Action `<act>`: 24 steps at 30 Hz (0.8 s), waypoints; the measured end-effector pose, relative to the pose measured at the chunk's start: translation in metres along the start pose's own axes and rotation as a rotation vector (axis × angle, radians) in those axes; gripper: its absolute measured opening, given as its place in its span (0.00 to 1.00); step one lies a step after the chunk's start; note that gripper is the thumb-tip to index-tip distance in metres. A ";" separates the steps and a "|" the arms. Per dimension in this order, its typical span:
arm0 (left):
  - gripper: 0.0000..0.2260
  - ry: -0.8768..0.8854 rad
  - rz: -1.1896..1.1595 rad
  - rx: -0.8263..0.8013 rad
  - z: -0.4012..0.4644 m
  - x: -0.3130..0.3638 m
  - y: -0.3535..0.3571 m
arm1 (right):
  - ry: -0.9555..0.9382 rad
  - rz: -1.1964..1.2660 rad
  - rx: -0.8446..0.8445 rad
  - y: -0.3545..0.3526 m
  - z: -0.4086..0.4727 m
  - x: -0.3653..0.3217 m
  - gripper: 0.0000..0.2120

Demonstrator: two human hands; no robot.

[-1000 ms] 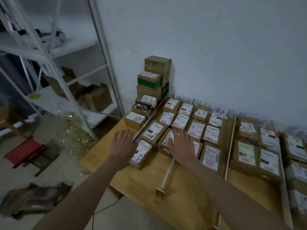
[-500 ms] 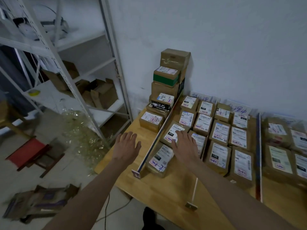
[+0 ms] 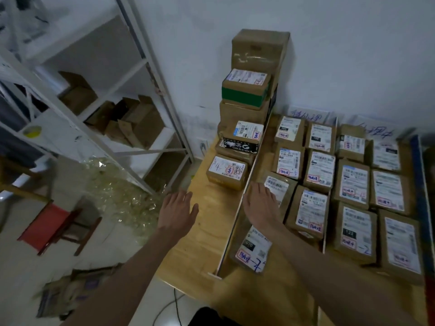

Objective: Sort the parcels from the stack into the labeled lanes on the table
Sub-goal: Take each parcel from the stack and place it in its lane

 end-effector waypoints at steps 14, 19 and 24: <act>0.22 0.114 -0.133 -0.123 0.161 0.012 0.059 | 0.146 0.036 -0.037 0.062 0.077 -0.020 0.22; 0.23 0.126 -0.239 -0.124 0.174 0.012 0.079 | 0.227 -0.012 -0.045 0.082 0.088 -0.031 0.23; 0.17 0.154 -0.390 -0.055 0.144 -0.022 0.087 | 0.277 0.016 -0.025 0.096 0.051 -0.063 0.19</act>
Point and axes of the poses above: each hand's wrist, its own z-axis towards the middle knuckle, its own y-axis out of the palm, x = y × z, the point moved 1 cm from there along z, towards the middle knuckle, and after that the axes turned 3 degrees about x, right-handed, at the moved point
